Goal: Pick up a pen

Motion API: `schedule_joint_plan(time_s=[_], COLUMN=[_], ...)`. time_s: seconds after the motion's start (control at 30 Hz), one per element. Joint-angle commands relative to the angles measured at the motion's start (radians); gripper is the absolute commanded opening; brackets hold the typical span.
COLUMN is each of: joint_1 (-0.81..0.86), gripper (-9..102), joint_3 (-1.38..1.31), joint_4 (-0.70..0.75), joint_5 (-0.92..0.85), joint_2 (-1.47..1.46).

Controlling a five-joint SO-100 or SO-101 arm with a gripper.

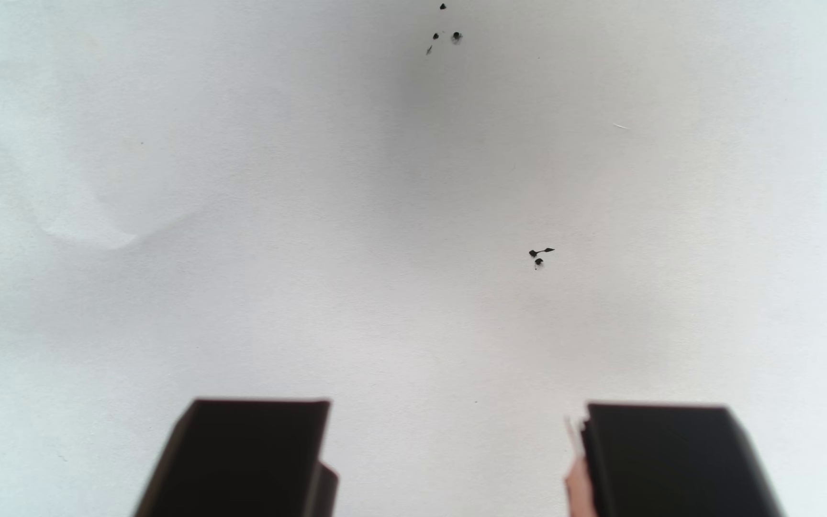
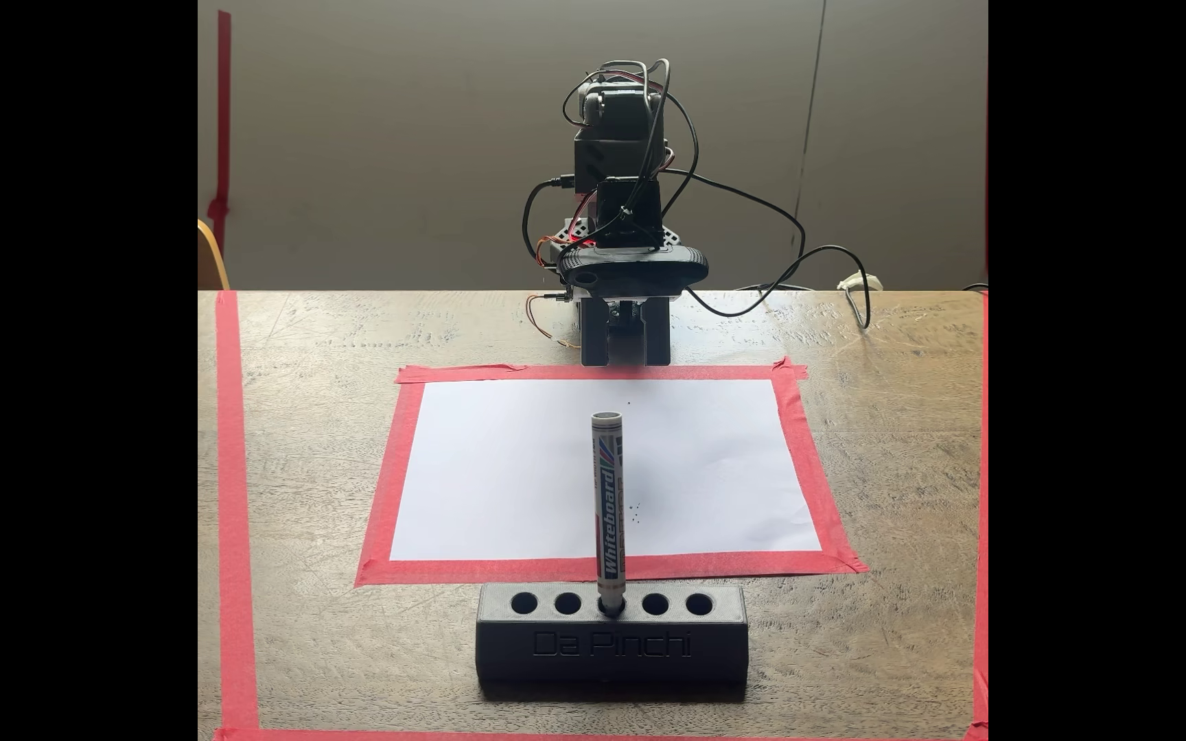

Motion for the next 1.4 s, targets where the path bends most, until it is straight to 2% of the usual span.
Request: schedule_joint_plan(time_s=[0.0, 1.1, 1.2, 1.37], joint_1=[0.005, 0.006, 0.006, 0.006], gripper=[100, 100, 100, 100], joint_3=[0.005, 0.005, -0.029, -0.209], joint_4=[-0.005, -0.04, -0.089, -0.186], joint_5=[0.0, -0.011, -0.011, -0.012], joint_2=[0.075, 0.064, 0.002, -0.267])
